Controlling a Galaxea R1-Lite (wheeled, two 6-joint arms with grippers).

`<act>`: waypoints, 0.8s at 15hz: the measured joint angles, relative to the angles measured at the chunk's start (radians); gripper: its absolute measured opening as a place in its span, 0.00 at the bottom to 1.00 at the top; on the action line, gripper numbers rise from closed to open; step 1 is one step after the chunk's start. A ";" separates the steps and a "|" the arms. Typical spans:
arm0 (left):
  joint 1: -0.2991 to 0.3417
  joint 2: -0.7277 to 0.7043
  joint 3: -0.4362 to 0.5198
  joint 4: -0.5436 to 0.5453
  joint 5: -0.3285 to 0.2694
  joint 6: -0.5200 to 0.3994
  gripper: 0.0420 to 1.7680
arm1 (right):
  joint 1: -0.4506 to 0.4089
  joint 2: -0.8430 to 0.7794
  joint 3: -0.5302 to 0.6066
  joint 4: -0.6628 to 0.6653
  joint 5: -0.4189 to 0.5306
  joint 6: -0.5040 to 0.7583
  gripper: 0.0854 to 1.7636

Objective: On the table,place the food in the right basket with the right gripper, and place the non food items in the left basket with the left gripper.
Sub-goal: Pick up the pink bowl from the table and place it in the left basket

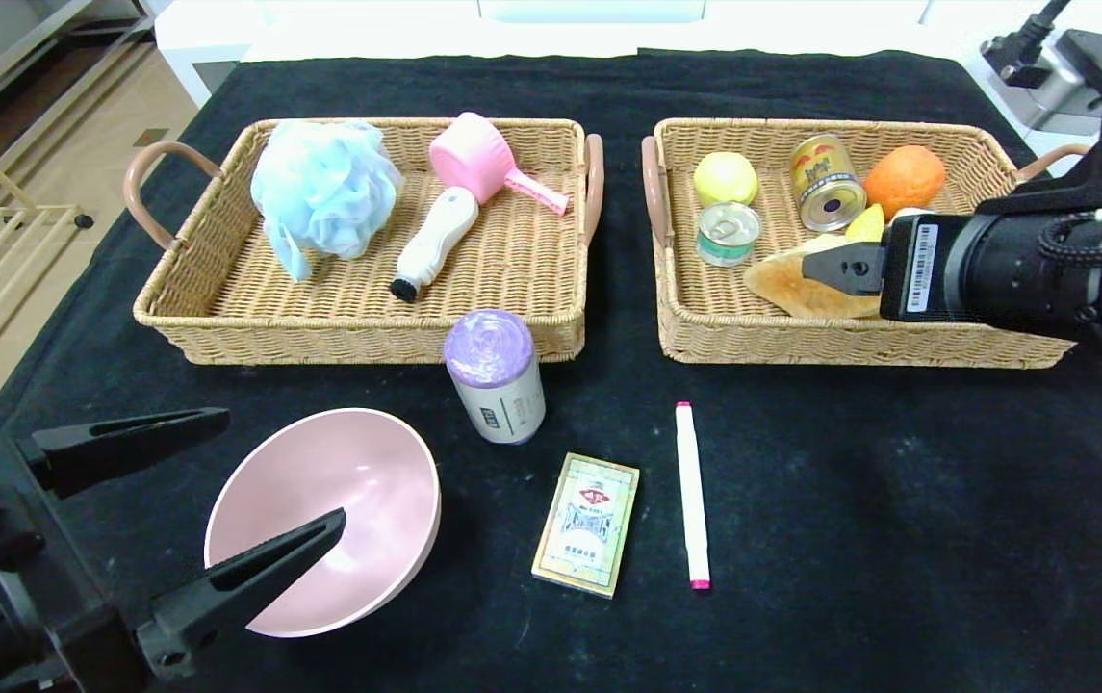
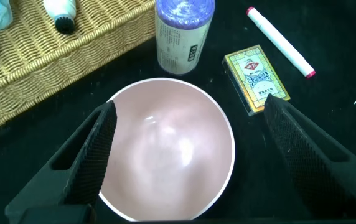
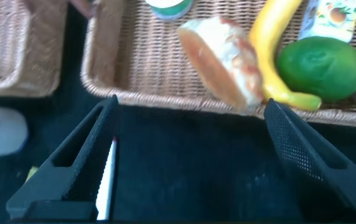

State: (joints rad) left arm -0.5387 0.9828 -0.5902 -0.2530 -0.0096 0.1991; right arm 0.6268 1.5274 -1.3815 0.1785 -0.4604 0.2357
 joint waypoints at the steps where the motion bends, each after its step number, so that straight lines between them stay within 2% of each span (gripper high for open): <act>1: -0.001 -0.002 -0.001 0.001 0.004 0.000 0.97 | 0.023 -0.019 0.022 -0.008 0.009 -0.009 0.96; 4: -0.018 -0.005 0.001 0.003 0.024 0.001 0.97 | 0.082 -0.072 0.117 -0.068 0.049 -0.063 0.96; 6: -0.050 -0.003 0.011 0.003 0.064 0.005 0.97 | 0.118 -0.111 0.220 -0.139 0.098 -0.117 0.96; 9: -0.097 -0.002 0.024 0.003 0.119 0.016 0.97 | 0.160 -0.162 0.393 -0.296 0.218 -0.214 0.96; 12: -0.110 -0.002 0.030 0.002 0.134 0.019 0.97 | 0.185 -0.187 0.508 -0.394 0.394 -0.260 0.96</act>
State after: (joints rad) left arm -0.6489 0.9809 -0.5604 -0.2511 0.1249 0.2179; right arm 0.8115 1.3406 -0.8732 -0.2160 -0.0662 -0.0240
